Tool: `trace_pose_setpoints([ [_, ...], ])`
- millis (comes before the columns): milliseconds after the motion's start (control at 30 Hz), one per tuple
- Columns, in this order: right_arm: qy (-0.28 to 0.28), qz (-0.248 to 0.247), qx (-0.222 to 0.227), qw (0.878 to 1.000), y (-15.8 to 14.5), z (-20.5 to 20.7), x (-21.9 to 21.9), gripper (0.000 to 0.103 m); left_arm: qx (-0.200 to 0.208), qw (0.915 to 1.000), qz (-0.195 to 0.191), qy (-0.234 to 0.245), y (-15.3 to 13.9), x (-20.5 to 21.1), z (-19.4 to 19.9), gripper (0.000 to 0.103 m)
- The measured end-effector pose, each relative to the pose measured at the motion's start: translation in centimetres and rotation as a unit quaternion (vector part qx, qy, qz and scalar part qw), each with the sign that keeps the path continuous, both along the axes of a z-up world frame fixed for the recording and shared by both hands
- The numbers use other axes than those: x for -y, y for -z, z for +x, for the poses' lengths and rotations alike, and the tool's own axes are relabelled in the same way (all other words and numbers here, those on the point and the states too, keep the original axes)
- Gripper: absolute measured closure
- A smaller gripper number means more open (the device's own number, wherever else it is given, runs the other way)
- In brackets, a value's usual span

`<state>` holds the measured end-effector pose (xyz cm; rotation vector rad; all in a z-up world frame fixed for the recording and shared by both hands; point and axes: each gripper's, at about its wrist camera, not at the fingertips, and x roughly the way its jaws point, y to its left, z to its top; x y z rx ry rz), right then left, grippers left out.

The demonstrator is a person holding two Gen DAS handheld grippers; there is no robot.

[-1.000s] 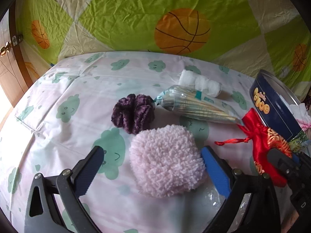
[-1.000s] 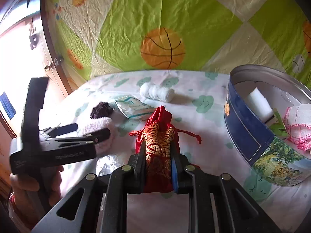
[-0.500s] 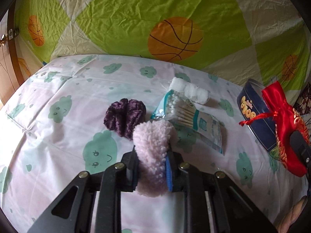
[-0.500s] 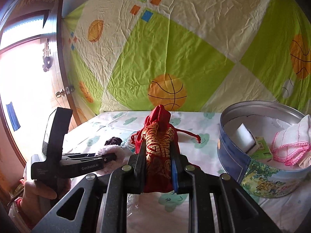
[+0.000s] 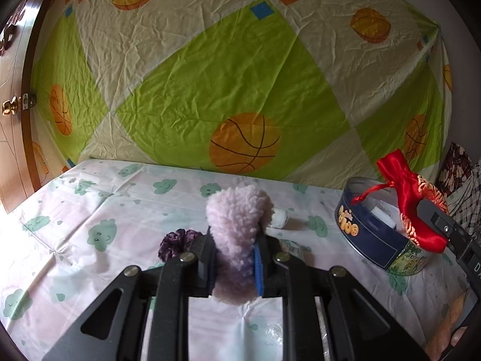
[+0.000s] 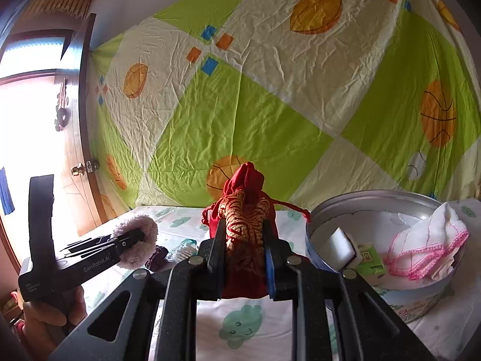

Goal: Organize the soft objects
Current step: 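Carry the pink puff with the left tool and red pouch with the right tool over the tin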

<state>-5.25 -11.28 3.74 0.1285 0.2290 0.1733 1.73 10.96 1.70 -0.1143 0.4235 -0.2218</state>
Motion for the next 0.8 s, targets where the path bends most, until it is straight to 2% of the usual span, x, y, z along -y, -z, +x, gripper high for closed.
trace_pose_setpoints([
  [200, 0.026, -0.052, 0.040, 0.997, -0.5, -1.0, 0.3, 0.081, 0.005, 1.0000, -0.004, 0.006, -0.2, 1.4, -0.5, 0.086],
  [333, 0.041, -0.063, 0.048, 0.996, -0.5, -1.5, 1.6, 0.081, 0.007, 1.0000, -0.002, 0.005, -0.4, 2.7, -0.8, 0.086],
  [800, 0.081, -0.050, 0.055, 0.994, -1.1, -2.1, 6.8, 0.081, 0.001, 0.9994, 0.005, 0.034, -1.3, 9.4, -1.2, 0.086],
])
